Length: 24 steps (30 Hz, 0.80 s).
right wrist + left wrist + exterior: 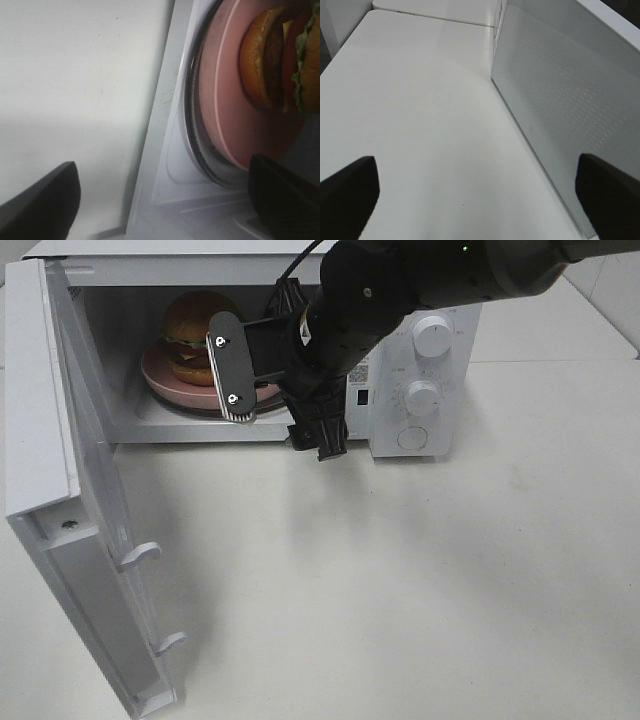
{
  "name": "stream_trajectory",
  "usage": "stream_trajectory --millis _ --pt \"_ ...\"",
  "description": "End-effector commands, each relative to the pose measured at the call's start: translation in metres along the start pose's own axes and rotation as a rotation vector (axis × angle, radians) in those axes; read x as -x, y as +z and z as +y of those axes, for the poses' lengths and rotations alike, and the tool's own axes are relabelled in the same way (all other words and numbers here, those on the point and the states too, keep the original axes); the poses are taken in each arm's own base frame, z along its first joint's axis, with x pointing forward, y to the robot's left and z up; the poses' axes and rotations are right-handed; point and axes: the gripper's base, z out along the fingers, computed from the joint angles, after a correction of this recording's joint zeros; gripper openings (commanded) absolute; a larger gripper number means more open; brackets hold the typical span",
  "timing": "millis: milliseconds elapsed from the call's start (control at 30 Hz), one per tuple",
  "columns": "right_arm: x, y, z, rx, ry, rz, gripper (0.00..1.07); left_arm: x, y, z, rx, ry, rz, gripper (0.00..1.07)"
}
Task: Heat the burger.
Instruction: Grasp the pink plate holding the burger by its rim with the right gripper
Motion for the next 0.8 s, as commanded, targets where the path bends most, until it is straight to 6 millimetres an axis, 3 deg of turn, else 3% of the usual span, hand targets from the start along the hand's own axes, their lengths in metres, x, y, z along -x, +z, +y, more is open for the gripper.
stream_trajectory --millis 33,333,800 --pt "0.003 0.012 -0.003 0.002 0.009 0.0 0.88 -0.001 -0.003 -0.001 -0.006 0.0 -0.023 1.0" --pt "0.009 0.048 -0.006 0.017 0.026 0.004 0.86 -0.001 -0.003 -0.001 -0.006 0.0 -0.023 1.0" --pt "0.009 0.078 -0.025 -0.006 0.068 0.012 0.85 -0.001 -0.003 -0.001 -0.006 0.0 -0.023 1.0"
